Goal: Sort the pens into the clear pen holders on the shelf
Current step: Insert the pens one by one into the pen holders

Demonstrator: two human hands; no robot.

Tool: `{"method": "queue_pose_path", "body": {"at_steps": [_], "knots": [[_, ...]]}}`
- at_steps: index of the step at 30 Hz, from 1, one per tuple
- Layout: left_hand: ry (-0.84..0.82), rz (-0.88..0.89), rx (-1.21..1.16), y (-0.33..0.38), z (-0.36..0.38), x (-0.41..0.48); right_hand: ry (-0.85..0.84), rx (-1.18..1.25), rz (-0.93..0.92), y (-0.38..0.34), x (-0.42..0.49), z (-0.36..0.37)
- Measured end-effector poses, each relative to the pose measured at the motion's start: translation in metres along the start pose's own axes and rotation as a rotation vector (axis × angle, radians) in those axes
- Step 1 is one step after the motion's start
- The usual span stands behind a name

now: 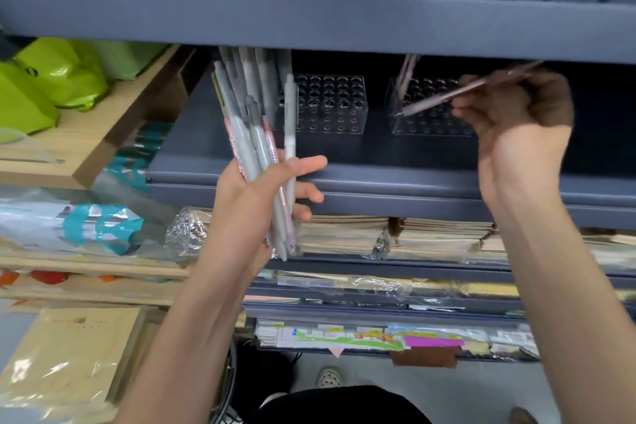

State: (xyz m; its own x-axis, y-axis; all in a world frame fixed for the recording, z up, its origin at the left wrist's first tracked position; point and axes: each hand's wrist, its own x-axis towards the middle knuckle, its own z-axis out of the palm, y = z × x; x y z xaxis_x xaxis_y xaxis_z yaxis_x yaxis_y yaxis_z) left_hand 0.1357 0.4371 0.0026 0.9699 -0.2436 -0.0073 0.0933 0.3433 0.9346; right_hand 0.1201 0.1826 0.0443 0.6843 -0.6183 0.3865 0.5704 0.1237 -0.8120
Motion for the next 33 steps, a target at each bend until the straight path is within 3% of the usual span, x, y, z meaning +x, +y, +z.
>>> {"method": "queue_pose_path", "body": {"at_steps": [6,12,16,20,24,33], "knots": [[0.091,-0.013,-0.048,-0.004,0.016,-0.005,0.072,-0.146,-0.131,0.009,0.025,0.003],[0.136,-0.055,-0.027,-0.004,0.019,-0.006,-0.002,-0.342,-0.146,0.019,0.040,0.014],[0.145,-0.057,-0.028,-0.004,0.021,-0.006,-0.017,-0.594,-0.222,0.021,0.050,0.017],[0.146,-0.036,-0.038,-0.005,0.022,-0.004,-0.137,-1.032,-0.297,0.029,0.054,0.010],[0.137,-0.017,-0.025,-0.006,0.020,-0.001,-0.172,-0.791,-0.326,0.035,0.057,0.022],[0.102,-0.027,0.059,-0.006,0.017,-0.001,-0.221,-1.014,-0.339,0.040,0.056,0.024]]}}
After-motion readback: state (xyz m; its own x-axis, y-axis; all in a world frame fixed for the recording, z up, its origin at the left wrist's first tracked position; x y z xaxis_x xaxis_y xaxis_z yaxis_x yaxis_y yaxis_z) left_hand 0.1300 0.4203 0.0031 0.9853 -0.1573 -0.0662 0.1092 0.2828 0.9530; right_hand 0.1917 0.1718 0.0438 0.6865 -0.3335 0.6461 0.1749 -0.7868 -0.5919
